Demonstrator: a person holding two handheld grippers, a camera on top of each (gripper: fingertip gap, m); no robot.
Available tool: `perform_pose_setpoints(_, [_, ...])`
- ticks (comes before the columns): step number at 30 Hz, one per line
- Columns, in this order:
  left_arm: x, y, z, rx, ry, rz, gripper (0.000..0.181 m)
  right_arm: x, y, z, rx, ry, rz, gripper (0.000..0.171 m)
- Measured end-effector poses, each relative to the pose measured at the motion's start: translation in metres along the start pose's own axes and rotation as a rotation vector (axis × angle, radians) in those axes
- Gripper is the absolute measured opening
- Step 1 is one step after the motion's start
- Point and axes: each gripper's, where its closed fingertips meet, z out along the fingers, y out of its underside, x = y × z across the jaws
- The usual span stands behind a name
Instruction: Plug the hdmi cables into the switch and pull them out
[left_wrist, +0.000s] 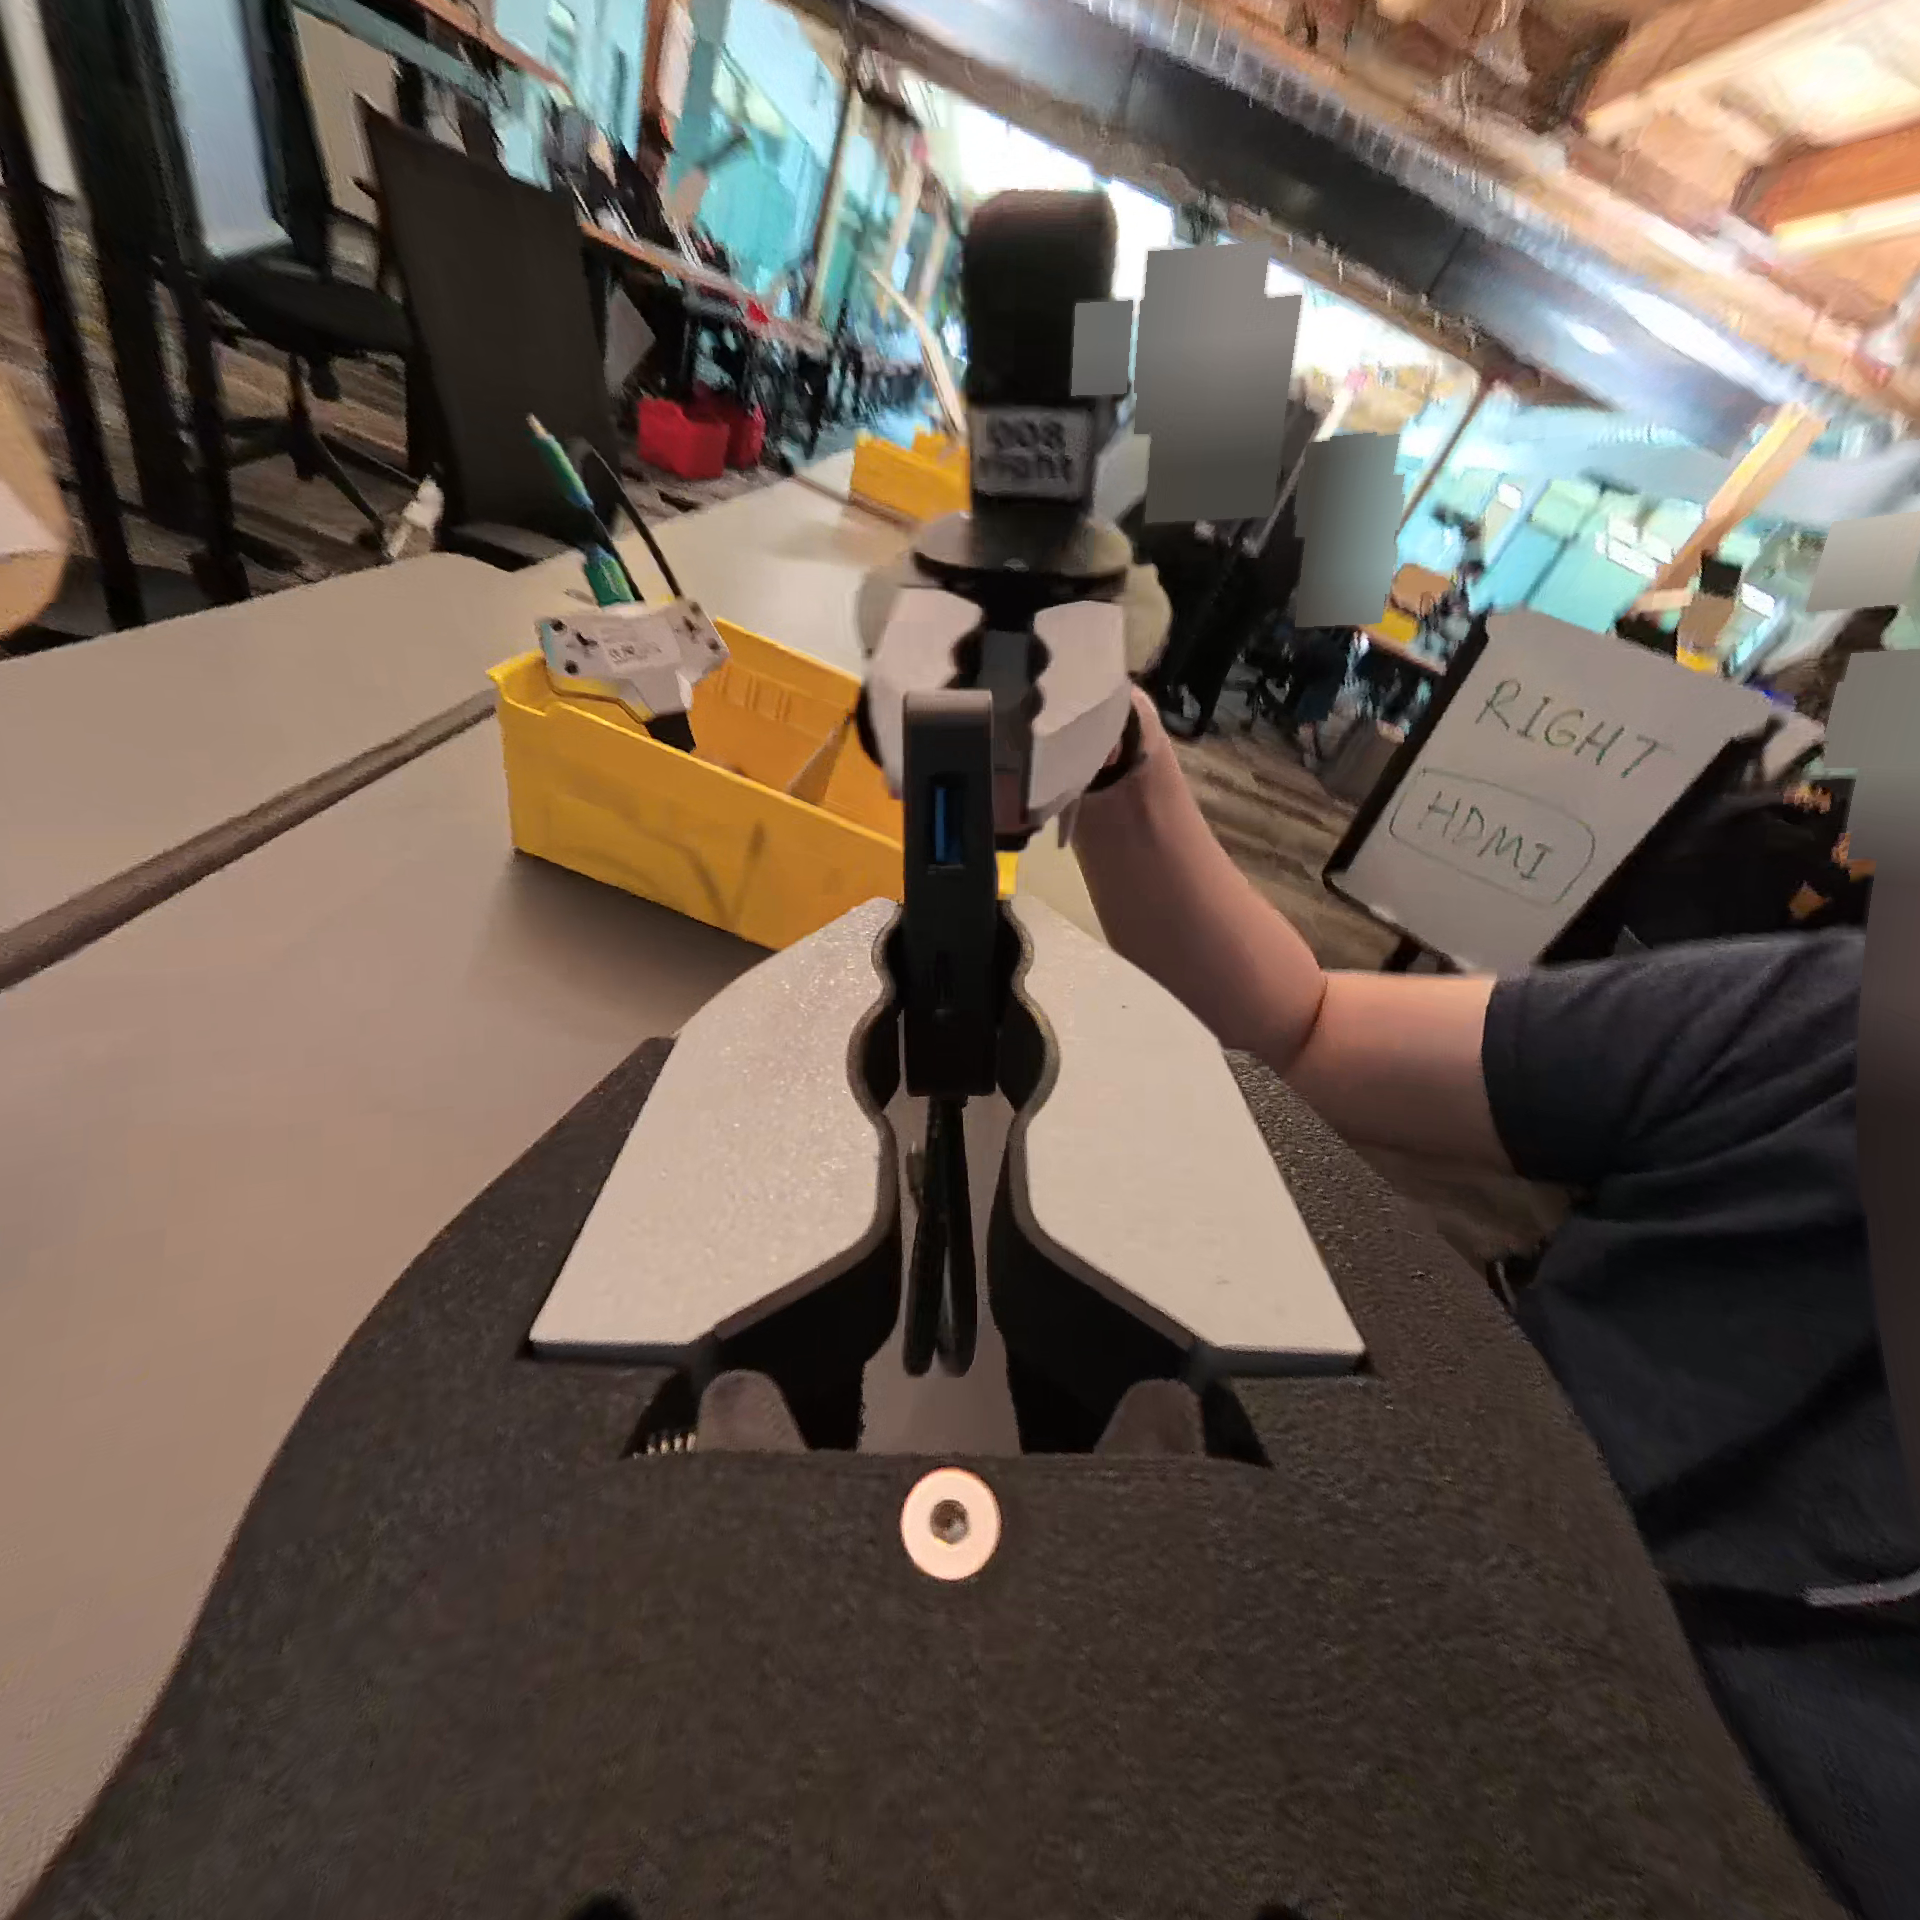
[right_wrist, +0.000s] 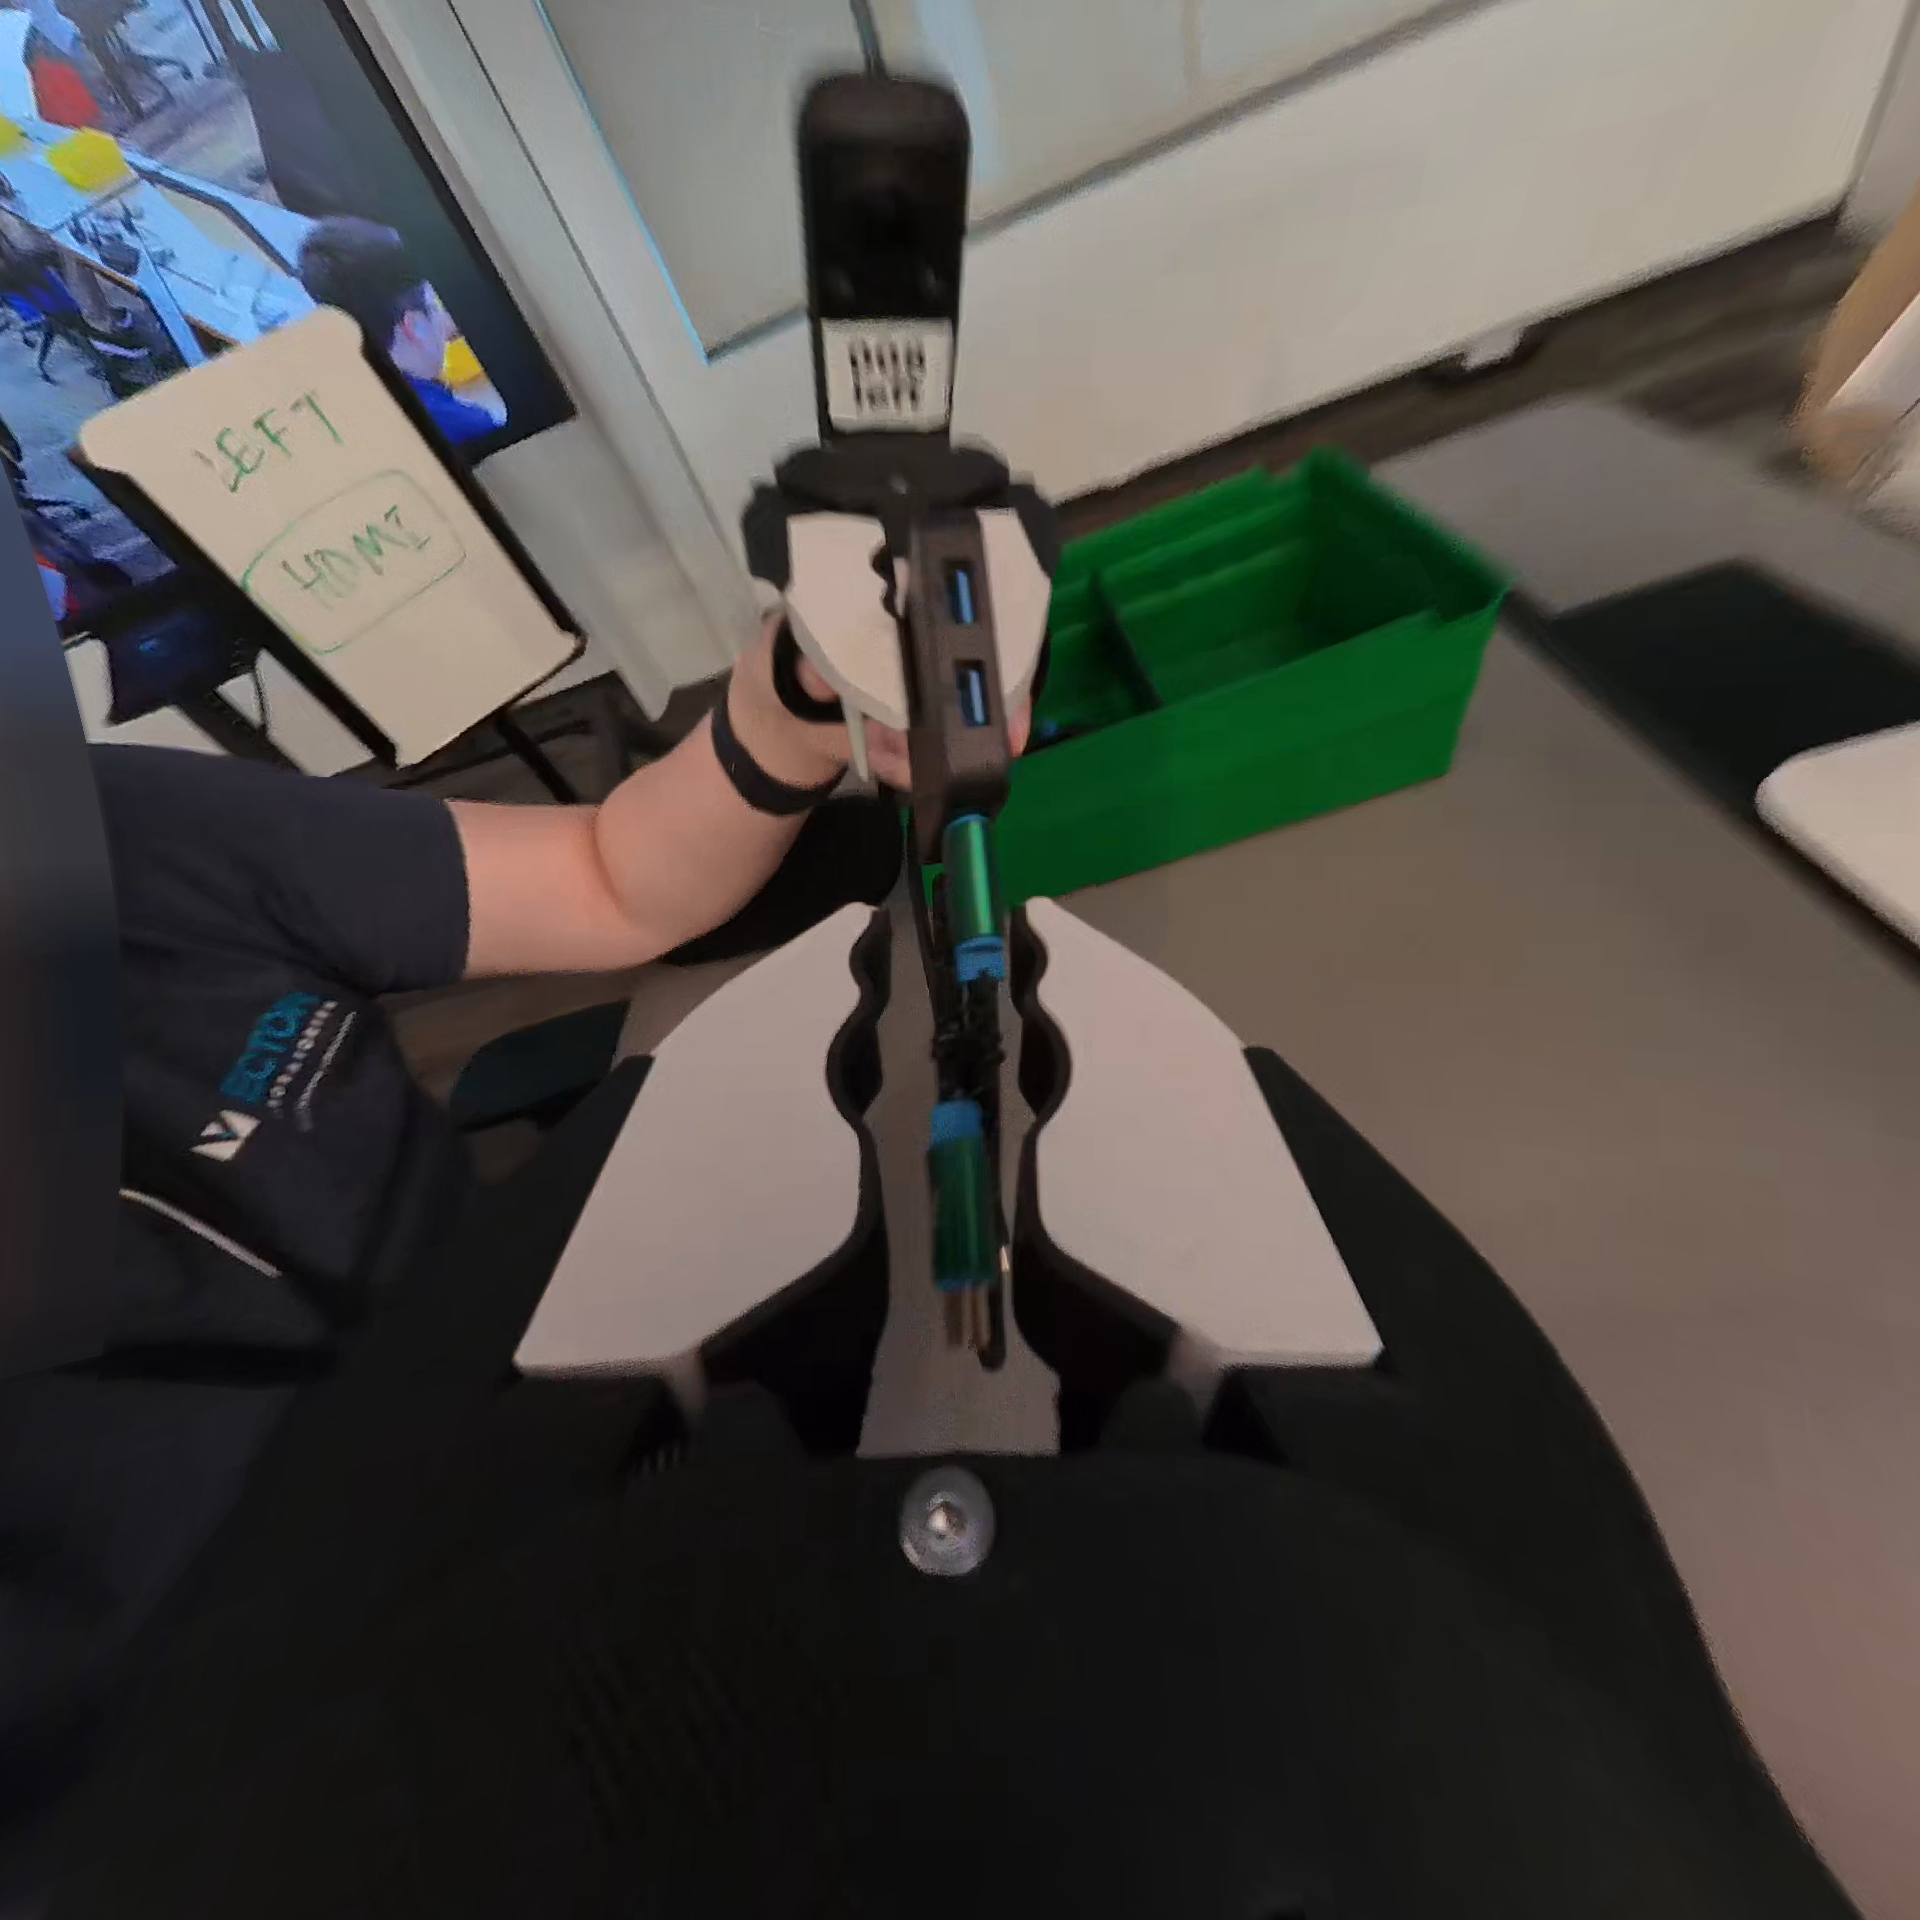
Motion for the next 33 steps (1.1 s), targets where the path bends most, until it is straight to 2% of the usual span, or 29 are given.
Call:
perform_pose_setpoints(3, [-0.001,-0.018,-0.011,0.126,0.028,-0.055,0.013,-0.001,-0.026,-0.026,0.164,0.050,-0.108,0.023])
perform_pose_setpoints(5, [0.004,-0.028,-0.017,0.195,0.075,-0.094,0.014,0.003,-0.027,-0.030,0.182,0.074,-0.132,0.028])
perform_pose_setpoints(8, [0.005,-0.039,-0.024,0.272,0.076,-0.110,0.014,-0.006,-0.023,-0.022,0.189,-0.045,-0.087,0.038])
perform_pose_setpoints(11, [0.003,-0.047,-0.032,0.324,0.021,-0.074,0.014,-0.021,-0.033,-0.019,0.275,-0.179,-0.032,0.044])
perform_pose_setpoints(13, [0.005,-0.051,-0.035,0.336,0.005,-0.055,0.014,-0.017,-0.034,-0.014,0.272,-0.143,-0.008,0.047])
perform_pose_setpoints(15, [0.008,-0.056,-0.038,0.374,0.001,-0.046,0.013,0.000,-0.024,-0.003,0.194,-0.001,-0.069,0.048])
perform_pose_setpoints(17, [0.010,-0.058,-0.038,0.388,0.003,-0.044,0.013,0.000,-0.029,0.002,0.233,0.047,-0.140,0.045])
perform_pose_setpoints(21, [0.015,-0.057,-0.032,0.394,-0.006,-0.029,0.014,-0.019,-0.043,0.008,0.333,-0.060,-0.090,0.041])
perform_pose_setpoints(22, [0.015,-0.056,-0.029,0.402,-0.010,-0.029,0.013,-0.019,-0.046,0.008,0.359,-0.056,-0.078,0.037])
perform_pose_setpoints(24, [0.018,-0.056,-0.025,0.424,-0.002,-0.035,0.013,-0.015,-0.044,0.012,0.359,-0.020,-0.069,0.017])
perform_pose_setpoints(33, [0.017,-0.047,-0.021,0.361,0.039,-0.027,0.013,-0.015,-0.038,0.016,0.278,0.009,-0.071,0.016])
